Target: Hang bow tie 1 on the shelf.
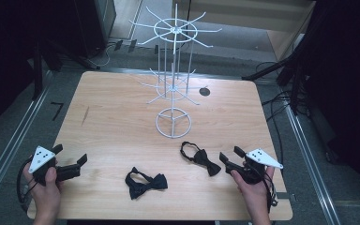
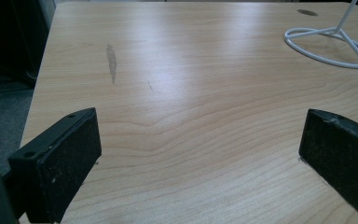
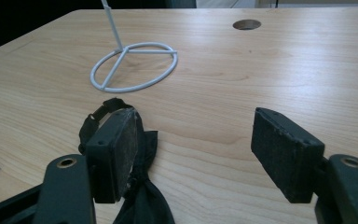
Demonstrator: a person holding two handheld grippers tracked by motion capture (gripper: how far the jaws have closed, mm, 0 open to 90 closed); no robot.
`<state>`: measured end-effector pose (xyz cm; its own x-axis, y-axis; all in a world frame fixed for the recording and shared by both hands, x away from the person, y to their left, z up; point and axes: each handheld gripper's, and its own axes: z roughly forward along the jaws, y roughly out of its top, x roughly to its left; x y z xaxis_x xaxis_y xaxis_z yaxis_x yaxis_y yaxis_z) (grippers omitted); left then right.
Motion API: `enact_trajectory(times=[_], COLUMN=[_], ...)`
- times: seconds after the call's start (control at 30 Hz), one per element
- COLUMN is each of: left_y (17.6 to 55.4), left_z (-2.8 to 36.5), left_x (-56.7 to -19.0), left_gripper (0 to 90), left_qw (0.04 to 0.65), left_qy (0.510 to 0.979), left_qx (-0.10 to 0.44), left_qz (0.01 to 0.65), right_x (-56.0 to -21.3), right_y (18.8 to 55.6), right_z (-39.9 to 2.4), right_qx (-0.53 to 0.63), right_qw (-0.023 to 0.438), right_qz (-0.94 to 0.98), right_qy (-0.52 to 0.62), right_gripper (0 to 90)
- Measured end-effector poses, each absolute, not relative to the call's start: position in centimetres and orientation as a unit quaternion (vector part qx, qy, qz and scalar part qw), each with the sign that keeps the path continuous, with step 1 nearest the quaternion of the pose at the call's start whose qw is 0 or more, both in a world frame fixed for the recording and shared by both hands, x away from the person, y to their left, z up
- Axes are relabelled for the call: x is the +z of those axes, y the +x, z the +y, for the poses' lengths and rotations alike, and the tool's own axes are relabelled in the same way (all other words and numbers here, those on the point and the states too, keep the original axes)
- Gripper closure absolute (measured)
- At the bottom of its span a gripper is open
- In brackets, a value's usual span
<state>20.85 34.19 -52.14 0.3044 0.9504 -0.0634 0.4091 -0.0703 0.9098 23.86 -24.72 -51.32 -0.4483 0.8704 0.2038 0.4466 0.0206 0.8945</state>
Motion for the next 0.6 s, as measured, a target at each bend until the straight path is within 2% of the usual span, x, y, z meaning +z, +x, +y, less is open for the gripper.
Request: enact_trajectory(times=[0.43, 0.6], left_y=[20.9, 21.0], left_z=[34.2, 33.7], left_x=[-52.2, -52.1], left_gripper=[0.0, 0.0], left_qw=[0.449, 0.436], left_qy=[0.662, 0.682], left_qx=[0.311, 0.309], left_qz=[0.514, 0.5], right_x=[-51.4, -51.8], right_y=[24.6, 25.4], right_z=[-21.8, -20.6], right_qx=[0.507, 0.496], right_qw=[0.205, 0.205], right_qz=[0.699, 0.712], right_qy=[0.461, 0.453], right_gripper=[32.4, 32.6])
